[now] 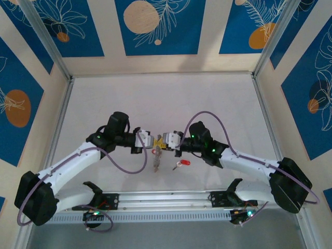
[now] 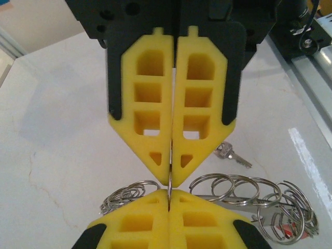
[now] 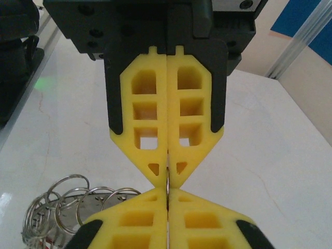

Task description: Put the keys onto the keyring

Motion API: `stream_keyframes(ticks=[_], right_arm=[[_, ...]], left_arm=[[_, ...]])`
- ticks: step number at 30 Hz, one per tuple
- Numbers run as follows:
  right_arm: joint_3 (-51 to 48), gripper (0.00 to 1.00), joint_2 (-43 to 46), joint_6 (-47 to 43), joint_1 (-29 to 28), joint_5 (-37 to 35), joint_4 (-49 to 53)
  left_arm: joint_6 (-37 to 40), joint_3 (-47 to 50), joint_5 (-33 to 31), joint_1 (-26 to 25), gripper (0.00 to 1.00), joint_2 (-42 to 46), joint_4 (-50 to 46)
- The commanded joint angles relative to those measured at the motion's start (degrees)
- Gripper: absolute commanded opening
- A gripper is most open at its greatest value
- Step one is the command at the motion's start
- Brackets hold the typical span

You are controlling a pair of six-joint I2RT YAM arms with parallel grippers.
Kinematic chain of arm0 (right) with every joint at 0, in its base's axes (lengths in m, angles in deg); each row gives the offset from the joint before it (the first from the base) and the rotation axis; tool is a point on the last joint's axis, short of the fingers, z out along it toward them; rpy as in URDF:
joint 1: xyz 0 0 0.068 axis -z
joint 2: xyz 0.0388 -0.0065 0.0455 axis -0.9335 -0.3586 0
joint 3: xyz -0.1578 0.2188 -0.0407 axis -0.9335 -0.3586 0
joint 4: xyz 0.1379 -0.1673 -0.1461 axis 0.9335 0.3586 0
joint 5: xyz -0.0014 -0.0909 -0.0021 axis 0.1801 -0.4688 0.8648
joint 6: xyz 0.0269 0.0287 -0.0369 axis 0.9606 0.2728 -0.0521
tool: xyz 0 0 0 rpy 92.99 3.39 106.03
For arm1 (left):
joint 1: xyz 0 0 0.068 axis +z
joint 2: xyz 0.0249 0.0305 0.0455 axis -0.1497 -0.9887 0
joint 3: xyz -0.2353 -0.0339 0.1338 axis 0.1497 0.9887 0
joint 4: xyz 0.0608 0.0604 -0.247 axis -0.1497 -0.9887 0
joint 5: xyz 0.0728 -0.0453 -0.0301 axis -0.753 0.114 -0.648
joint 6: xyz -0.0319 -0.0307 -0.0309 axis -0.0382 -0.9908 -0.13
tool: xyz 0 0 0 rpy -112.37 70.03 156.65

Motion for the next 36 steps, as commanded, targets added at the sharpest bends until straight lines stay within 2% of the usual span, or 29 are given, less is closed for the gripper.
stream_keyframes(ticks=[1, 3, 4, 6, 7, 10, 13, 17, 25, 31, 34, 36], right_arm=[[1.9, 0.0, -1.3, -0.5, -0.4, -0.7, 0.1], [1.5, 0.0, -1.5, 0.3, -0.3, 0.2, -1.8], [0.9, 0.0, -1.4, 1.4, 0.0, 0.8, -3.6], [-0.5, 0.0, -1.1, 4.4, 0.9, 3.2, -8.3], [-1.3, 0.0, -1.0, 6.3, 1.5, 4.6, -11.0], [-3.4, 0.0, -0.5, 10.1, 2.7, 7.6, -17.2], [-5.3, 0.0, -0.8, 13.2, 3.6, 9.5, -23.3], [-5.7, 0.0, -1.9, 15.1, 4.6, 13.2, -27.3], [-4.9, 0.0, -4.2, 16.1, 4.8, 15.4, -30.5], [-4.6, 0.0, -4.7, 15.8, 4.4, 15.1, -30.4], [-4.0, 0.0, -4.0, 14.1, 4.1, 13.4, -27.1], [-3.2, 0.02, -3.2, 12.5, 3.6, 10.1, -22.3]], left_arm=[[1.1, -2.7, -0.3, -1.0, 0.0, 2.6, -0.3], [1.1, -2.8, -0.9, -0.9, 0.0, 3.5, -0.7], [1.2, -3.0, -1.4, -0.8, 0.05, 3.8, -1.6], [1.4, -3.6, -3.0, -0.6, 0.26, 4.5, -4.6], [1.6, -3.5, -3.2, -0.4, 0.33, 4.9, -6.2], [1.4, -1.8, -2.2, 0.3, 0.35, 6.5, -6.5], [-1.4, -0.1, -1.9, 0.9, 0.35, 7.4, -2.2], [-3.8, 0.0, -0.1, 1.7, 0.33, 6.6, 1.3], [-6.9, 0.6, 4.0, 2.0, 0.3, 4.8, 6.0], [-5.8, 0.4, 4.7, 2.0, 0.1, 5.3, 4.8], [-2.7, -0.4, 4.1, 2.0, 0.0, 5.3, 1.4], [-0.2, -2.2, 2.5, 1.9, 0.0, 5.3, -2.8]])
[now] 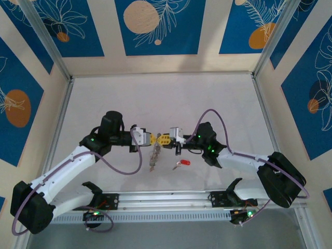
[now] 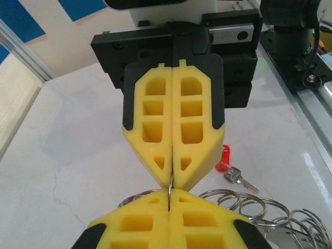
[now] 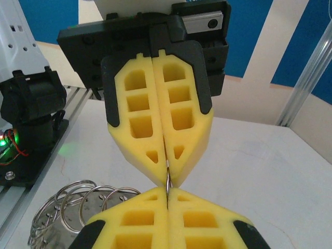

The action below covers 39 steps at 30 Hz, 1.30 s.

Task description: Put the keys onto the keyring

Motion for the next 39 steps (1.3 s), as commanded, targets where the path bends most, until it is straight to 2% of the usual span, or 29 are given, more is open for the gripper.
stream_keyframes(ticks=[1, 3, 4, 8, 13, 24, 27, 31, 36, 37, 39], right_arm=[[3.1, 0.09, 1.9, -3.3, -0.9, -4.7, 6.8], [4.0, 0.22, 2.3, -5.9, -1.3, -6.6, 11.7], [4.4, 0.23, 2.3, -6.8, -1.6, -8.1, 13.5], [5.7, 0.25, 2.3, -8.3, -2.5, -11.0, 18.1], [8.5, 0.26, 0.4, -10.2, -4.9, -12.5, 21.1], [10.3, 0.26, -4.0, -7.9, -7.4, -13.6, 16.7], [10.4, 0.24, -4.2, -7.7, -7.5, -13.6, 16.6], [10.6, 0.11, -4.3, -7.5, -7.6, -13.4, 17.0], [9.6, 0.0, -3.6, -7.6, -7.6, -13.0, 14.8], [9.1, 0.0, -3.2, -7.6, -7.6, -13.0, 13.9], [7.8, 0.0, -2.5, -7.3, -7.3, -13.0, 11.5]], left_arm=[[5.4, -3.1, -1.3, 0.4, 0.0, 0.4, -7.1], [7.2, -4.8, -3.9, 0.2, 0.0, 0.6, -10.6], [8.3, -5.4, -5.5, -0.1, 0.0, 0.9, -12.0], [11.9, -8.1, -11.7, -1.5, 0.0, 1.3, -17.5], [14.9, -12.4, -16.3, -2.8, 0.0, -0.2, -25.0], [13.9, -14.5, -16.4, -3.9, 0.0, -2.6, -25.7], [13.7, -14.7, -15.8, -4.0, 0.0, -2.9, -25.7], [12.2, -14.5, -14.7, -4.0, 0.0, -2.8, -24.6], [10.0, -13.8, -12.0, -3.8, 0.0, -2.0, -22.7], [9.4, -13.9, -11.9, -3.7, 0.09, -2.0, -22.5], [8.4, -13.6, -11.7, -3.2, 0.32, -1.6, -22.0]])
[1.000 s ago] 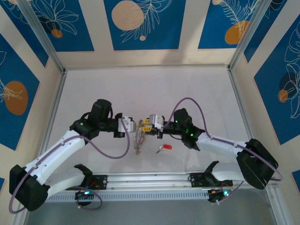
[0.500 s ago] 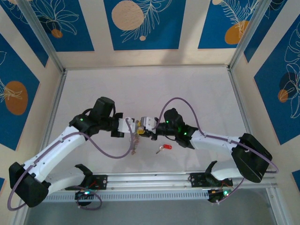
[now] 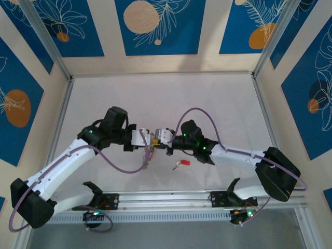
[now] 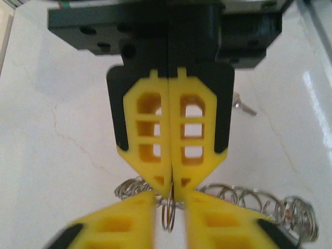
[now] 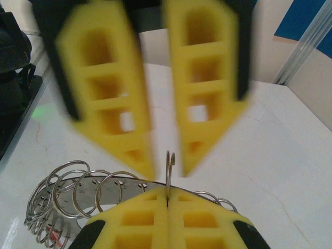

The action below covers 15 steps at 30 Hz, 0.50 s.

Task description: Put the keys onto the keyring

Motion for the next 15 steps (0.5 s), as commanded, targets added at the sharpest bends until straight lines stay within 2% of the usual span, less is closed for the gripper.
stream_keyframes(ticks=[1, 4, 6, 13, 15], right_arm=[[-2.1, 0.0, 1.9, 0.9, 0.2, 0.9, -7.4], [-6.4, 0.0, 3.6, 4.0, 2.3, 4.7, -16.1], [-8.9, 0.0, 4.5, 5.0, 3.0, 5.6, -20.9], [-11.8, 0.0, 7.4, 3.9, 3.1, 5.8, -23.6], [-12.0, 0.0, 7.5, 1.6, 3.3, 8.4, -23.6]], left_arm=[[-2.8, -0.7, 4.3, 0.5, 0.37, 2.0, 2.8], [-6.6, 1.8, 4.9, 2.5, 0.38, 3.9, 6.3], [-7.9, 3.5, 7.7, 3.5, 0.38, 5.2, 8.0], [-8.5, 5.7, 14.6, 3.9, 0.37, 5.8, 11.2], [-7.9, 5.7, 17.0, 3.9, 0.36, 5.0, 11.4]])
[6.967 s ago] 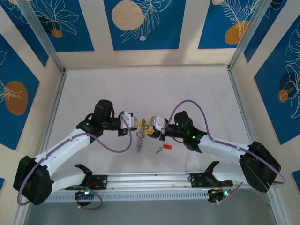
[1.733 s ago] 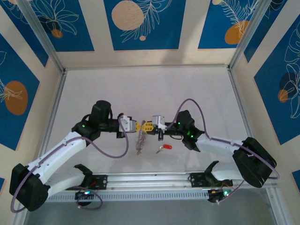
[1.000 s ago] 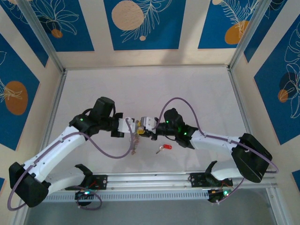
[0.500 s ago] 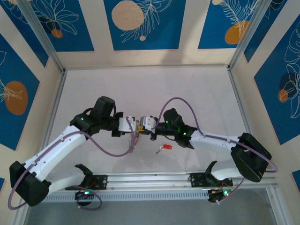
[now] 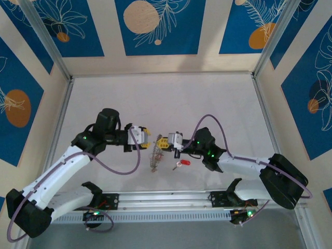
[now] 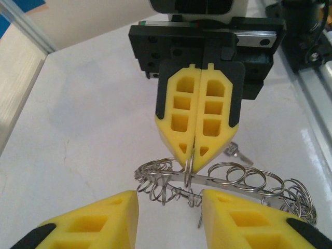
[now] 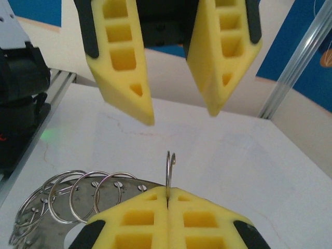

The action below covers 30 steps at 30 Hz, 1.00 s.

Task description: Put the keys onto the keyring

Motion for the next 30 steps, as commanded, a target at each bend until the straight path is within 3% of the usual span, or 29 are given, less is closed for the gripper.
stream_keyframes(ticks=[1, 9, 21, 30], right_arm=[[-0.4, 0.0, 1.4, -3.0, 0.1, 4.0, -6.0], [0.7, 0.0, 0.1, -4.0, 0.0, 3.9, -6.0], [1.3, 0.0, -0.7, -3.4, 0.3, 4.3, -7.1], [0.8, 0.0, -1.5, -2.0, 0.9, 4.3, -8.9]], left_arm=[[0.0, 0.4, 7.2, 0.4, 0.36, -1.1, 2.3], [0.4, 0.3, 9.9, 0.5, 0.25, -3.1, 4.0], [2.1, 1.0, 9.7, 0.5, 0.24, -4.0, 2.9], [4.3, 0.7, 10.7, 0.5, 0.17, -5.8, 1.5]])
